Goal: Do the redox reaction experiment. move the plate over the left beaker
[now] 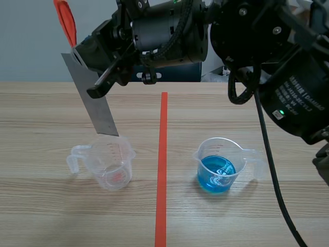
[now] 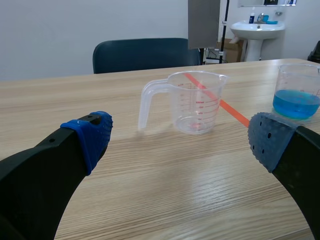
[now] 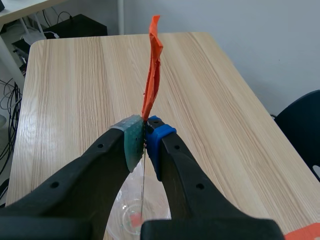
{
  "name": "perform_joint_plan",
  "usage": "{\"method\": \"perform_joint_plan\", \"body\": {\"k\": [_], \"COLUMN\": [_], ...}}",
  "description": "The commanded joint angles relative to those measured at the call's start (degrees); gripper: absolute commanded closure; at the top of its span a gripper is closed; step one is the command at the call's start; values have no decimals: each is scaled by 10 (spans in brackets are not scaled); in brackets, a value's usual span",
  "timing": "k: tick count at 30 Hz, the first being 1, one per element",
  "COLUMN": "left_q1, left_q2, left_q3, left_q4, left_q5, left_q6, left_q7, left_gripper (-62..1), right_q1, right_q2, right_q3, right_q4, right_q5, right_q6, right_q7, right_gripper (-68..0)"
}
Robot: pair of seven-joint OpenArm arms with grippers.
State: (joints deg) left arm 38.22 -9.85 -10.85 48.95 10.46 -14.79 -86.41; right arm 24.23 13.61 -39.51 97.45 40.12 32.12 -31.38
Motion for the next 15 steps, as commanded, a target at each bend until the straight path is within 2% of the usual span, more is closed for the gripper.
{"method": "perform_joint_plan", "body": {"k": [1, 8, 15], "left_q1": [0, -3, -3], "left_q2": [-4, -4, -4], "left_q3": [1, 1, 1], "left_q4": [10, 10, 10], "left_q5": [-4, -4, -4], "left_q6": [1, 1, 1], "left_q7": [-26, -26, -26], "left_gripper": [-572, -572, -572], "right_q1": [13, 13, 2], "right_q2": [10, 33, 35], "right_q3": [3, 3, 3], "right_q4": [3, 3, 3], "right_q5": [9, 35, 50], "right_q6": [-3, -2, -2], "right_q7": [17, 41, 58], "right_gripper": [-6, -6, -6]}}
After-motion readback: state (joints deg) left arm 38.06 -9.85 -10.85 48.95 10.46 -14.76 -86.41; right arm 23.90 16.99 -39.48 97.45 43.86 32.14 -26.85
